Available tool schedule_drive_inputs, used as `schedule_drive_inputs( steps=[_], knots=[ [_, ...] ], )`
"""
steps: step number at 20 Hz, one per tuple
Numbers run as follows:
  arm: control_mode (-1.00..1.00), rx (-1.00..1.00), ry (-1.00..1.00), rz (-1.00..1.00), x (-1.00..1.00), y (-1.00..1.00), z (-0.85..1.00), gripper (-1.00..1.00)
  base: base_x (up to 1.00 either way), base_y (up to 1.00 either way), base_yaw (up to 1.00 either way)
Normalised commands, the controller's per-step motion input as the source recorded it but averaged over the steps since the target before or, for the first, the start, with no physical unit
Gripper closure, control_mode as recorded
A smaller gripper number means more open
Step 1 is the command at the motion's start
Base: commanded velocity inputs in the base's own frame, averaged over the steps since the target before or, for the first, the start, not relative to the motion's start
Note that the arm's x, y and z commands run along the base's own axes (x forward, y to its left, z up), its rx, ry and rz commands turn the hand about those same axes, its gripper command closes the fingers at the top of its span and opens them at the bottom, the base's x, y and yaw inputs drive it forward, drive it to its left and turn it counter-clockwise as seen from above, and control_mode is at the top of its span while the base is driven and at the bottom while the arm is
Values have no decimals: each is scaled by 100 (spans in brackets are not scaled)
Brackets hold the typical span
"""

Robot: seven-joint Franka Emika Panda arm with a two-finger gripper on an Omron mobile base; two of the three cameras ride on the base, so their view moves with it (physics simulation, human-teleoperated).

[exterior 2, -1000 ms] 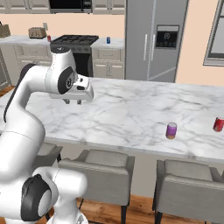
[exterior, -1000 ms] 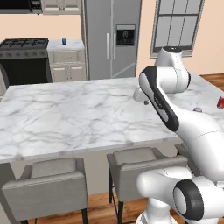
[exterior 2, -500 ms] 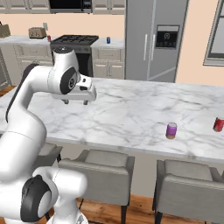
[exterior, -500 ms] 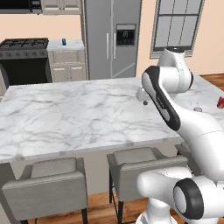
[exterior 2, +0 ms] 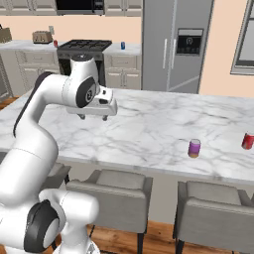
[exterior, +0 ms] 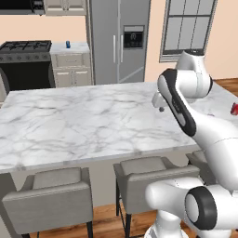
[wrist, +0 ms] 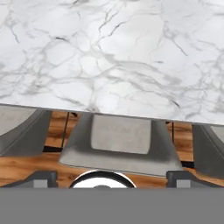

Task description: Four empty soda cans are scattered around the kitchen. Gather all the cans and cluster them next to the stove for recycling.

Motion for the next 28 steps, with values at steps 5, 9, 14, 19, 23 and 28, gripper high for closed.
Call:
schedule_drive_inputs(
  steps=[5, 9, 14, 19, 23, 28],
  knots=[
    [-100, 0, 19, -10, 0, 0, 20, -100, 0, 0, 0],
    [-100, 0, 18, -12, 0, 0, 14, -100, 0, 0, 0],
    [-100, 0, -1, -6, -21, 0, -4, -100, 0, 0, 0],
    [-100, 0, -2, -5, -22, 0, -2, -100, 0, 0, 0],
    [-100, 0, 0, -5, -33, 0, 0, -100, 0, 0, 0],
    [-100, 0, 0, -4, -20, 0, 0, -100, 0, 0, 0]
  ],
)
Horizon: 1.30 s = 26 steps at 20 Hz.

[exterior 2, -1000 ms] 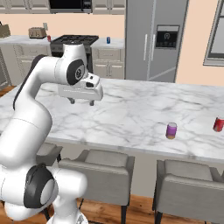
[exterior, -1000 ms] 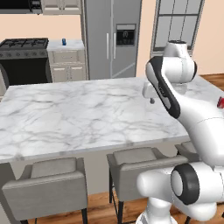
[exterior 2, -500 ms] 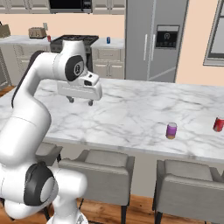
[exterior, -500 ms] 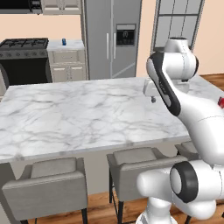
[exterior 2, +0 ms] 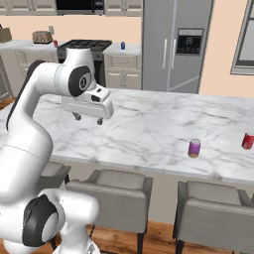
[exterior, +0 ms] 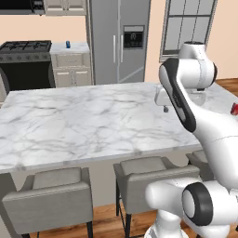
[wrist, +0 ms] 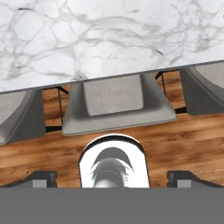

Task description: Four empty soda cans are scattered around the kitchen. Gather all the cans and cluster them next to the stove for recycling.

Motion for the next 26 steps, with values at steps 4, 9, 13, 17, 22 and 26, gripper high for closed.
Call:
schedule_drive_inputs(
  steps=[4, 9, 13, 17, 22, 26],
  knots=[
    [-100, 0, 0, -3, -8, 0, 0, -100, 0, 0, 0],
    [-100, 0, 0, -1, 0, 0, 0, -100, 0, 0, 0],
    [-100, 0, 0, 0, 0, 0, 0, -100, 0, 0, 0],
    [-100, 0, 0, 0, 0, 0, 0, -100, 0, 0, 0],
    [100, 0, 0, 0, 0, 0, 0, -100, 0, 0, 0],
    [100, 0, 0, 0, 0, 0, 0, -100, -6, -31, 1]
  ],
)
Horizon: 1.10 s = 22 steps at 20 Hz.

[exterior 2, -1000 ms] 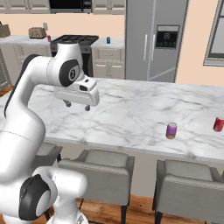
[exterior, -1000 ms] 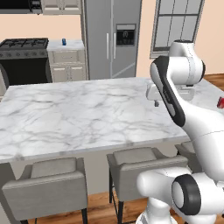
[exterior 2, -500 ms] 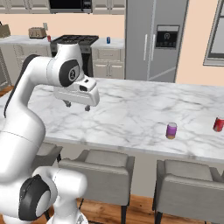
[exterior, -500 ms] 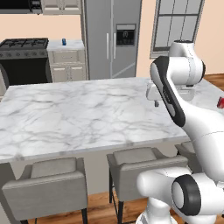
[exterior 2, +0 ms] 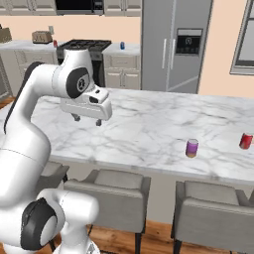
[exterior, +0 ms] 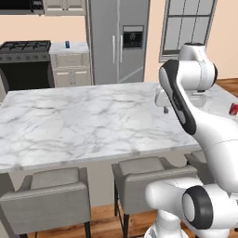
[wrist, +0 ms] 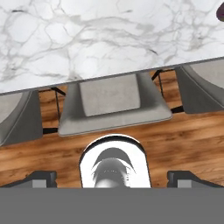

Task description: Four empty soda cans are scattered around the kitchen. Gather all the cans and cluster them next to the stove for recycling.

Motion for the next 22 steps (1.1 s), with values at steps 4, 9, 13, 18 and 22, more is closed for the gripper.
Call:
schedule_drive_inputs(
  steps=[4, 9, 13, 18, 22],
  knots=[
    [100, 0, 0, 0, 0, 0, 0, -100, -5, -99, 10],
    [100, 0, 0, 0, 0, 0, 0, -100, -1, -100, 7],
    [100, 0, 0, 0, 0, 0, 0, -100, 7, -97, 4],
    [100, 0, 0, 0, 0, 0, 0, -100, 89, -4, -9],
    [100, 0, 0, 0, 0, 0, 0, -100, 52, -17, -8]
  ],
)
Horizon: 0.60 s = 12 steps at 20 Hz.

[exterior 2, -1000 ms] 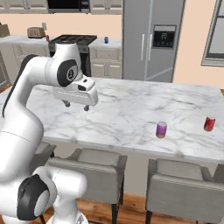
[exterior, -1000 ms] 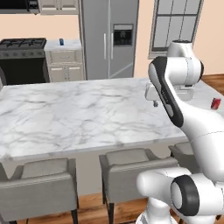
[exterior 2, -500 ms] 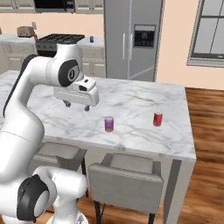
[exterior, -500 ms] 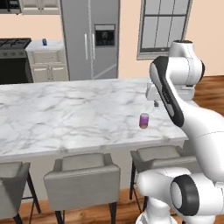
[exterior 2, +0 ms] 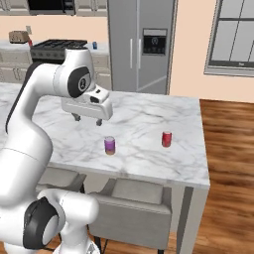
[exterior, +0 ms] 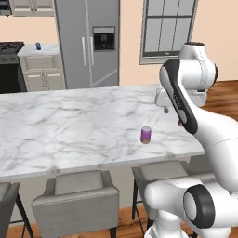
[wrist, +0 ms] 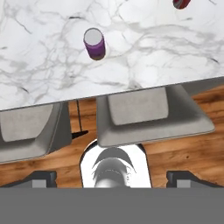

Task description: Four empty soda cans are scattered around the kitchen. Gather all the cans and cluster them next to the stove for recycling.

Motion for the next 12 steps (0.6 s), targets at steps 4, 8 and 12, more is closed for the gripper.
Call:
schedule_drive_inputs(
  steps=[4, 8, 12],
  knots=[
    [-100, 0, 0, 0, 0, 0, 0, -100, 0, 0, 0],
    [-100, 0, 0, 0, 0, 0, 0, -100, 0, 0, 0],
    [-100, 0, -1, 2, 19, -5, -15, -100, 0, 0, 0]
  ],
)
